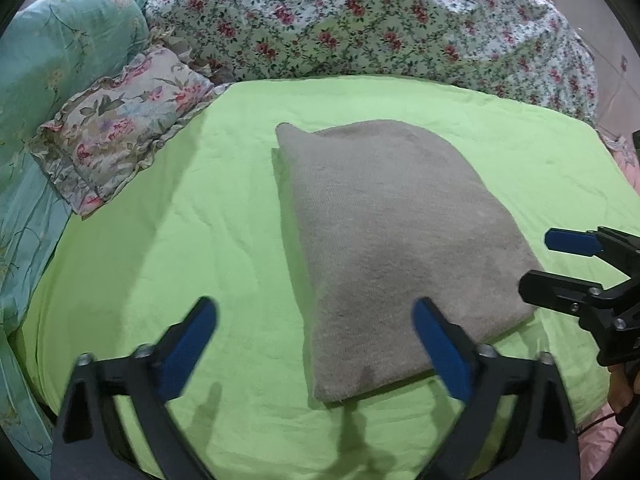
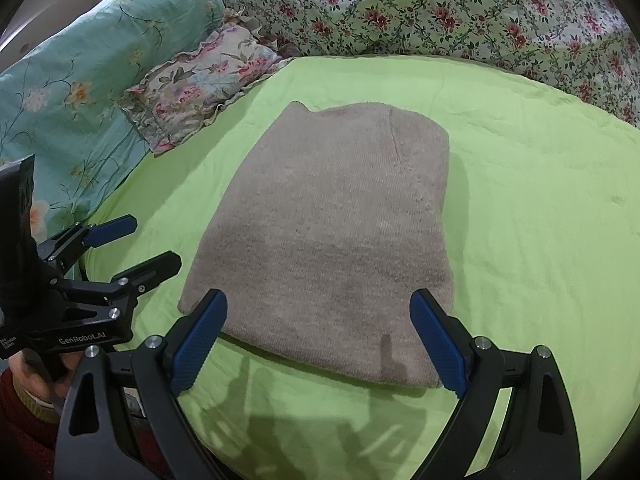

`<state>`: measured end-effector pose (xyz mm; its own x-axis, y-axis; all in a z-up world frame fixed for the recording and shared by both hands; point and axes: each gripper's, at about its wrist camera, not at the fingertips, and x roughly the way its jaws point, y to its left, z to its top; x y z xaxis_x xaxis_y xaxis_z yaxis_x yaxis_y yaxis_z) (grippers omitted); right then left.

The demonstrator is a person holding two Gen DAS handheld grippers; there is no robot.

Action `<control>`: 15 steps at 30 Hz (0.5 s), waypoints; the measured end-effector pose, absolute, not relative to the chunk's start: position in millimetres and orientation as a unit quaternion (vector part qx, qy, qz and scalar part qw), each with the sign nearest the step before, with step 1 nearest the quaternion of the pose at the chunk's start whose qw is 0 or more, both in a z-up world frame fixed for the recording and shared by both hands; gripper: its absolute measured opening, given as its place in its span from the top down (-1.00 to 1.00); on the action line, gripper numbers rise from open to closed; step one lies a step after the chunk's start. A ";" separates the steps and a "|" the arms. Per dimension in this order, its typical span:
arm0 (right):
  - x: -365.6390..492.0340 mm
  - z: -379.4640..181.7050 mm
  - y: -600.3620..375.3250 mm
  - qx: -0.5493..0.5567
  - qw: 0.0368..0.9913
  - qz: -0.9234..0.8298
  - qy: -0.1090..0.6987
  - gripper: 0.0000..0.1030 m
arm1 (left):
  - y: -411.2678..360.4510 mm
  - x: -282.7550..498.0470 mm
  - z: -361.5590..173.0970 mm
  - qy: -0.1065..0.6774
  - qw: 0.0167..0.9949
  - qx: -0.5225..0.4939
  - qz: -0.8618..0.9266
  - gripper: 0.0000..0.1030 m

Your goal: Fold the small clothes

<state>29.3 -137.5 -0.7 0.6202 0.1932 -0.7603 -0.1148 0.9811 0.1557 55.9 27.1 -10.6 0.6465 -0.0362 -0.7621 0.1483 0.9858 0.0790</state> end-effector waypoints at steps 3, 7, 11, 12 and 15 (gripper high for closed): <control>34.8 1.2 -139.8 0.046 0.899 0.084 0.427 -0.80 | 28.7 58.4 -8.8 0.409 0.909 0.066 -0.048 -0.99; 40.1 1.3 -144.2 0.044 0.899 0.080 0.429 -0.80 | 30.2 61.2 -7.9 0.405 0.910 0.067 -0.049 -0.99; 43.1 0.4 -148.6 0.052 0.898 0.081 0.430 -0.80 | 31.0 64.0 -7.8 0.408 0.909 0.066 -0.051 -0.99; 43.1 0.2 -149.4 0.052 0.898 0.080 0.430 -0.80 | 30.3 63.8 -7.8 0.409 0.909 0.066 -0.051 -0.99; 44.6 -0.7 -150.3 0.051 0.898 0.077 0.430 -0.80 | 29.1 64.6 -8.7 0.411 0.908 0.069 -0.049 -0.99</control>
